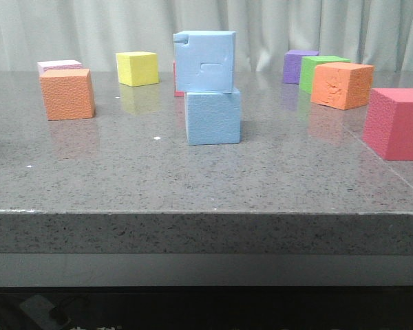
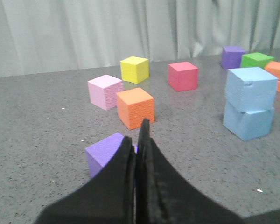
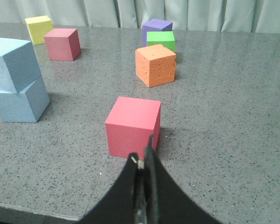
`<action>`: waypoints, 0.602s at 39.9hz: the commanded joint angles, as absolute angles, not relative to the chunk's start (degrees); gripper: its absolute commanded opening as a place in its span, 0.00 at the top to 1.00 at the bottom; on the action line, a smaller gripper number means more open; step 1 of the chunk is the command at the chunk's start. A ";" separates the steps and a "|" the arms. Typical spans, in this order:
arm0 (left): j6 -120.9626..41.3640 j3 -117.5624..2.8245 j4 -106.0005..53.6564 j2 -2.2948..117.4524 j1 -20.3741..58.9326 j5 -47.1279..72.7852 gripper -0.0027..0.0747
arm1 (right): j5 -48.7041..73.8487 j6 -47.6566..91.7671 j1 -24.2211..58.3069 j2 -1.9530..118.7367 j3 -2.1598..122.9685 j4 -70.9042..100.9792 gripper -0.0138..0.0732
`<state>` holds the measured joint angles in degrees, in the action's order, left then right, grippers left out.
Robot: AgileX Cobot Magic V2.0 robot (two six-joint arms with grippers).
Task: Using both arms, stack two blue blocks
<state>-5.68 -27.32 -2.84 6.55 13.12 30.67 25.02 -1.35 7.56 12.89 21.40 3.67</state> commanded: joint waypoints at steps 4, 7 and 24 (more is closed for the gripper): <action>-2.53 -22.73 -4.20 0.37 7.03 22.00 0.99 | 20.35 -0.81 7.38 13.41 22.88 3.63 0.92; -0.66 -20.17 -4.20 -1.88 4.24 21.75 0.99 | 20.35 -0.81 7.38 13.41 22.88 3.63 0.92; 0.00 -7.25 -3.68 -1.71 -2.65 13.40 0.99 | 20.35 -0.81 7.38 13.46 22.88 3.63 0.92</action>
